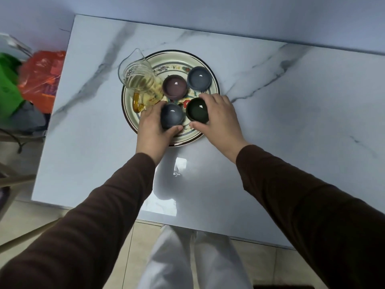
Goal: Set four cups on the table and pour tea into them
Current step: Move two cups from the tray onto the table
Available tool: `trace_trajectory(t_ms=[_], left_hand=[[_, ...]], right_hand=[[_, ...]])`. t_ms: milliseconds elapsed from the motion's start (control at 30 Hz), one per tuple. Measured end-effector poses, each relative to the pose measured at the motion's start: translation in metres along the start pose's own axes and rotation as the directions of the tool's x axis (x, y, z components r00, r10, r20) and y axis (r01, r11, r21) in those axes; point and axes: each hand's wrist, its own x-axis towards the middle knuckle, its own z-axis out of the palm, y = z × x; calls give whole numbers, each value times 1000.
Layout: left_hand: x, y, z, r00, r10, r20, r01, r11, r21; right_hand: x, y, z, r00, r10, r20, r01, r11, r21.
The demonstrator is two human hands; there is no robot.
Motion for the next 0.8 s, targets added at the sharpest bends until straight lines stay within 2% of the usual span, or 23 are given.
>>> trace_trajectory(t_ms=[100,400,533,800], left_hand=[[-10,12,-3,999,33,-22,-34,999,-33],[-66,69,17,988,154,29,-150,984,-100],[-102,100,44,977,201,74,-190,973,-130],[-160,159,117,969,222,110,-204,967,-151]], right_hand=[[-16,-1,-11,999,31,-36,-29,998,52],[-112,23,-51,966,163,-199,-145,984,105],[-164,54,-71,940,240,-243,-210,967,142],[-244,138,-112,919,321,-230,-287,943,169]])
